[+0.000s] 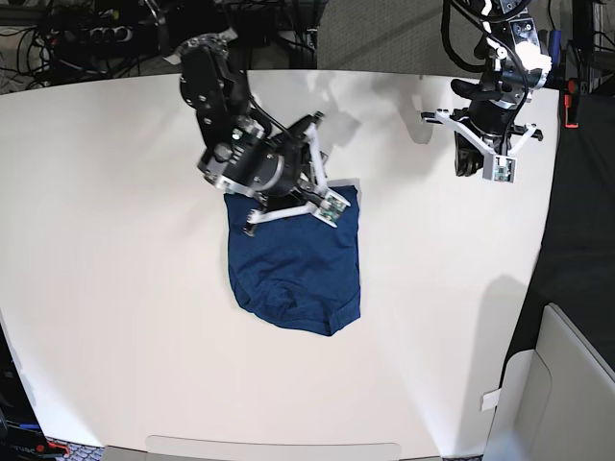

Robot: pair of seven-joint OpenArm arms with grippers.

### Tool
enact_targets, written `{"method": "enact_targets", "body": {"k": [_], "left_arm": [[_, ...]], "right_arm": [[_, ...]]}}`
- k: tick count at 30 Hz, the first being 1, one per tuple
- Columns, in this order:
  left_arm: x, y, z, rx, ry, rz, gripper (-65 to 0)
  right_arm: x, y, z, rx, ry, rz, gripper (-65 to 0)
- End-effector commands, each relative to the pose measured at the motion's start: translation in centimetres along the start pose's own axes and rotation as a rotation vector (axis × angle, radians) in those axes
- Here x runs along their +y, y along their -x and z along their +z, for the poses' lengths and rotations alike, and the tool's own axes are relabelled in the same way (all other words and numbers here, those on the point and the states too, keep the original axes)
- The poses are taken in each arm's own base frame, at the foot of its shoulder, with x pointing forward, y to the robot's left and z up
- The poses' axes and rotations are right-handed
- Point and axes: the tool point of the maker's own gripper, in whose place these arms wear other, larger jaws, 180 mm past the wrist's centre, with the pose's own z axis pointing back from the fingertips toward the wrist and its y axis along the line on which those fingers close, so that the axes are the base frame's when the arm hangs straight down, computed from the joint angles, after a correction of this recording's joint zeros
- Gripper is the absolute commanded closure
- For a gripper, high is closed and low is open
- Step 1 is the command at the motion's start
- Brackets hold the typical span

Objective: Fold the T-shirt properly

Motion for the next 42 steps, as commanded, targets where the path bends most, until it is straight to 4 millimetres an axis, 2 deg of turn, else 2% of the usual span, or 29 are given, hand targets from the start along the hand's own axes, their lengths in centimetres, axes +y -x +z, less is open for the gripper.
{"method": "enact_targets", "body": {"k": [1, 4, 9, 13, 16, 18, 20, 23, 27, 34, 42], "left_arm": [[0.1, -1.2, 0.3, -0.046, 0.0, -0.007, -3.4], [0.2, -1.1, 0.3, -0.045, -0.004, -0.006, -3.4], [0.3, -1.1, 0.3, -0.045, -0.006, -0.006, -3.4], [0.2, -1.1, 0.3, -0.045, -0.003, -0.006, -3.4], [0.0, -1.1, 0.3, -0.044, 0.003, -0.008, -3.4], [-0.1, -1.2, 0.2, -0.045, 0.006, -0.007, -3.4], [-0.3, -1.1, 0.2, -0.045, 0.008, 0.004, -3.4], [-0.8, -1.0, 0.2, -0.046, 0.012, 0.025, -3.4], [-0.8, -0.9, 0.2, -0.044, 0.012, 0.025, -3.4], [-0.8, -0.8, 0.2, -0.04, 0.012, 0.025, -3.4], [-0.6, -0.1, 0.4, -0.025, 0.008, 0.028, -3.4]], "right_arm": [[0.0, -2.8, 0.0, -0.084, -0.01, -0.003, -17.7], [-0.4, -3.4, -1.6, -0.093, -0.036, -0.01, -17.7], [-2.2, -4.4, -2.5, -0.13, -0.034, -0.029, -17.7], [-3.7, -5.4, -2.7, -0.172, -0.021, -0.043, -17.3], [-5.1, -5.9, -2.3, -0.189, 0.003, -0.056, -10.5], [-5.4, -7.0, -1.9, -0.22, -0.005, -0.051, -7.0], [-5.6, -7.8, -1.6, -0.246, -0.015, -0.056, -7.6], [-6.3, -8.4, -2.1, -0.254, -0.028, -0.062, -7.5], [-6.5, -9.1, -3.5, -0.282, -0.06, -0.075, -7.4], [-5.0, -8.9, -6.6, -0.307, -0.239, -0.227, -7.4], [-4.3, -8.1, -7.6, -0.338, -0.26, -0.282, -7.4]]}}
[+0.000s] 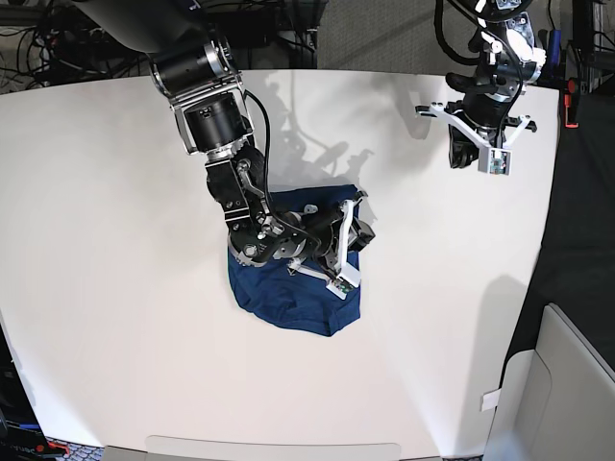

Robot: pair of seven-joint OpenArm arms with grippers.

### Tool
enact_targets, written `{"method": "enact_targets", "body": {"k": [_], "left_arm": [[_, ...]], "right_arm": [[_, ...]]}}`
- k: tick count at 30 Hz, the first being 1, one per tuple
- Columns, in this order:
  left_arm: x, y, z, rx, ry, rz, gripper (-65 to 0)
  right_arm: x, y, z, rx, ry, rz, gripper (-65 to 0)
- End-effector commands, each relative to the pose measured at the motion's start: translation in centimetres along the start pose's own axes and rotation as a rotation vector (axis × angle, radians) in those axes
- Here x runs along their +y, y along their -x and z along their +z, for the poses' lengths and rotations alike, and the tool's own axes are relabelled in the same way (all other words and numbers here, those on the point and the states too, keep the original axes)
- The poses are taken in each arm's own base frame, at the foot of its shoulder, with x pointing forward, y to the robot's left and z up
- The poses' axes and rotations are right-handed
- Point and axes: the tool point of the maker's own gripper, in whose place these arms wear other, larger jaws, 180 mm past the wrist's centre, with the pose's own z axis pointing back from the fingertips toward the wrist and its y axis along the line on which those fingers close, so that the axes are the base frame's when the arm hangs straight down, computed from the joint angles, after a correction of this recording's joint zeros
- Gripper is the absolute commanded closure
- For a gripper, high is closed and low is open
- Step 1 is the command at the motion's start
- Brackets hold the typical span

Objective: Fold the T-shirt properly

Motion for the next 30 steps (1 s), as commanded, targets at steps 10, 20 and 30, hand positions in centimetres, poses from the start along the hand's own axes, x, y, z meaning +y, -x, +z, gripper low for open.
{"method": "enact_targets", "body": {"k": [10, 20, 30], "left_arm": [[0.1, -0.9, 0.4, -0.035, -0.001, -0.005, -3.4], [0.1, -0.4, 0.5, -0.024, 0.001, -0.005, -3.4], [0.2, -0.3, 0.5, -0.021, -0.002, -0.004, -3.4]], "right_arm": [[-7.1, 0.8, 5.4, -0.106, 0.153, -0.111, -7.4], [-11.7, 1.4, 10.7, -0.105, 0.291, -0.046, -7.4], [-16.4, 2.8, 16.8, -0.091, 0.439, -0.07, -7.4]]}}
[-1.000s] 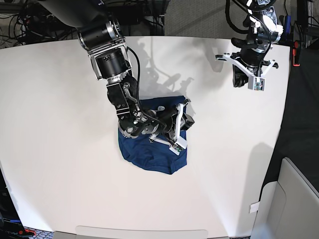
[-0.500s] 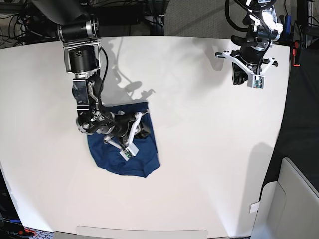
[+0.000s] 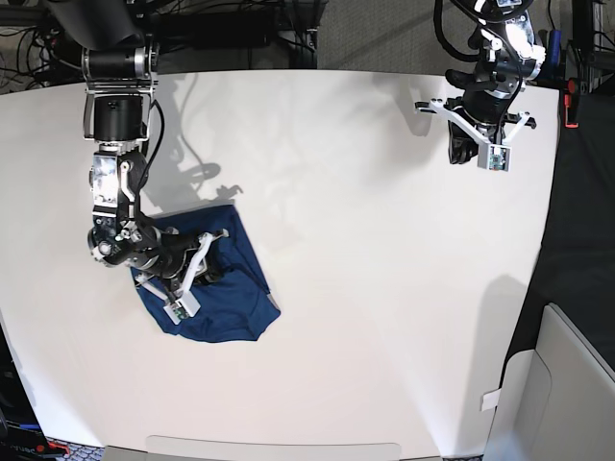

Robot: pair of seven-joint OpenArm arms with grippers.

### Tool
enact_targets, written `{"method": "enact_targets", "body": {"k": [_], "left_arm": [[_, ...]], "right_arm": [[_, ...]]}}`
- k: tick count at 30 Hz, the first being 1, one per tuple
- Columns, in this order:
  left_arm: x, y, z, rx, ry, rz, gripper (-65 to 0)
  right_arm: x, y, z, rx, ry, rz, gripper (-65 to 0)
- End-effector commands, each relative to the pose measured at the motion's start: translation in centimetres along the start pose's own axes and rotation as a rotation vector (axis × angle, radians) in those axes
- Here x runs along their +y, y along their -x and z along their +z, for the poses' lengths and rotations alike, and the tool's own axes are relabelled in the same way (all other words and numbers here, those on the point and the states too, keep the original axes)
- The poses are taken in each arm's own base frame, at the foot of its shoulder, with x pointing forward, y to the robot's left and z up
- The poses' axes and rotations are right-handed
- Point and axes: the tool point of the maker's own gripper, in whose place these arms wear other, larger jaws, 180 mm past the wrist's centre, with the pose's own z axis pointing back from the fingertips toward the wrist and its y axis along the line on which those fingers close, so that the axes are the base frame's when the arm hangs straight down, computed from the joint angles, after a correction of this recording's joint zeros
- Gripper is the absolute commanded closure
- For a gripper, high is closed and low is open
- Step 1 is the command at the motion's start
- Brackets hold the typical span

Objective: Fold the T-shirt properly

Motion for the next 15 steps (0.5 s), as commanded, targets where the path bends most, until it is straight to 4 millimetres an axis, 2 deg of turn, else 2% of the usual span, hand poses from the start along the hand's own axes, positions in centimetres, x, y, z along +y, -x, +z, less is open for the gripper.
{"method": "enact_targets", "body": {"k": [1, 7, 10, 12, 13, 15], "left_arm": [[0.1, -0.9, 0.3, -0.036, 0.0, -0.005, -3.4], [-0.1, -0.9, 0.3, -0.036, 0.006, -0.006, -3.4], [-0.2, -0.9, 0.3, -0.036, 0.007, -0.007, -3.4], [-0.2, -0.9, 0.3, -0.036, 0.007, -0.007, -3.4], [-0.2, -0.9, 0.3, -0.036, 0.007, -0.007, -3.4], [0.0, -0.7, 0.4, -0.03, 0.003, -0.005, -3.4]], "right_arm": [[-0.8, -2.6, 0.8, -0.07, 0.013, 0.019, -7.4], [-0.9, -2.6, 0.8, -0.07, 0.014, 0.017, -7.4], [-0.3, -2.6, 0.5, -0.068, 0.001, 0.022, -7.4], [1.1, -3.1, -0.1, -0.08, -0.024, 0.022, -7.4], [1.6, -3.9, 0.0, -0.099, -0.028, 0.033, -7.4], [1.9, -6.4, 1.4, -0.171, -0.009, 0.08, -7.4]]}}
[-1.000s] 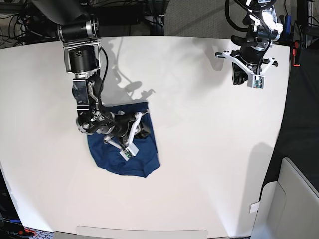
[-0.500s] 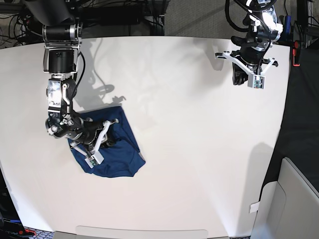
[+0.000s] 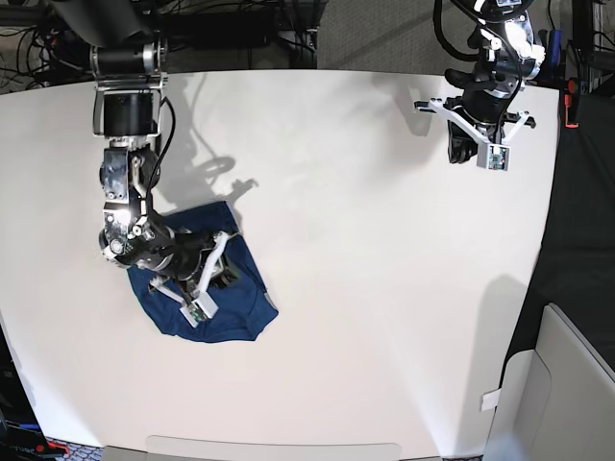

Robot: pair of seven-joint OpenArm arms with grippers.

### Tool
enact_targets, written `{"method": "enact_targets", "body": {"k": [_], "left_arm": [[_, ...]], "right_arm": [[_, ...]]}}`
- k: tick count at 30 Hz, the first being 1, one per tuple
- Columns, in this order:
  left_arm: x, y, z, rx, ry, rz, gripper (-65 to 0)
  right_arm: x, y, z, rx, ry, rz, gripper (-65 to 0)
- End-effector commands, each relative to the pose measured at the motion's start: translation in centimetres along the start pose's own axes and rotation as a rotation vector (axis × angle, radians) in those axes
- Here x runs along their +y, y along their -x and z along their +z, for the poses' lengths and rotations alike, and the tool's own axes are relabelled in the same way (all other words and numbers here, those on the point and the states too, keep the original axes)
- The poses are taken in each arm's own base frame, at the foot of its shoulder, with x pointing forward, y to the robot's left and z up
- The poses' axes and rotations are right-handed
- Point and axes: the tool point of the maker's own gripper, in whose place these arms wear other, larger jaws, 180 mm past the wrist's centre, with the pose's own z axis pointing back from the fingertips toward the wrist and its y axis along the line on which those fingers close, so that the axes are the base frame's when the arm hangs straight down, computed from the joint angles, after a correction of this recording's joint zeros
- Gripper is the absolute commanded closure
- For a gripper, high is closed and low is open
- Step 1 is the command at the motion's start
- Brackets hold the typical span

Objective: Fold the T-shirt properly

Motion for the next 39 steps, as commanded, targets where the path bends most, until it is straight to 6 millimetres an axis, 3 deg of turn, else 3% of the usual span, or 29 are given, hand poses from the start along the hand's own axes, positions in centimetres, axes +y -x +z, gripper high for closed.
{"method": "enact_targets", "body": {"k": [1, 3, 5, 9, 13, 15, 20, 26, 32, 39], "left_arm": [[0.1, -0.5, 0.4, -0.025, -0.001, -0.005, -3.4], [0.1, -0.4, 0.5, -0.022, -0.001, -0.005, -3.4], [0.0, -0.3, 0.5, -0.021, 0.001, -0.004, -3.4], [0.2, -0.3, 0.5, -0.021, -0.002, -0.003, -3.4], [0.2, -0.4, 0.5, -0.022, -0.003, -0.005, -3.4], [0.2, -0.5, 0.5, -0.025, -0.003, -0.005, -3.4], [-0.2, -0.6, 0.4, -0.028, 0.007, -0.005, -3.4], [-0.2, -0.6, 0.4, -0.028, 0.007, -0.005, -3.4], [0.2, -0.4, 0.5, -0.024, -0.002, -0.003, -3.4], [0.2, -0.4, 0.5, -0.024, -0.003, -0.005, -3.4]], "right_arm": [[-1.0, -5.2, 1.9, -0.139, 0.034, 0.063, -7.4], [-0.9, -7.5, 3.5, -0.178, 0.063, 0.123, -7.4], [-1.2, -8.5, 4.6, -0.189, 0.093, 0.153, -7.4], [-5.1, -8.1, 7.7, -0.191, 0.202, 0.157, -7.4], [-9.4, -5.9, 10.5, -0.127, 0.3, 0.165, -7.4], [-10.3, -4.8, 11.3, -0.099, 0.323, 0.165, -7.4], [-11.3, 0.8, 10.6, 0.06, 0.351, 0.151, -7.4], [-9.7, 7.7, 7.1, 0.191, 0.307, 0.089, -7.4], [-8.6, 12.0, 7.5, 0.347, 0.29, 0.055, -7.4], [-7.0, 12.2, 10.6, 0.433, 0.339, 0.131, -7.4]]}}
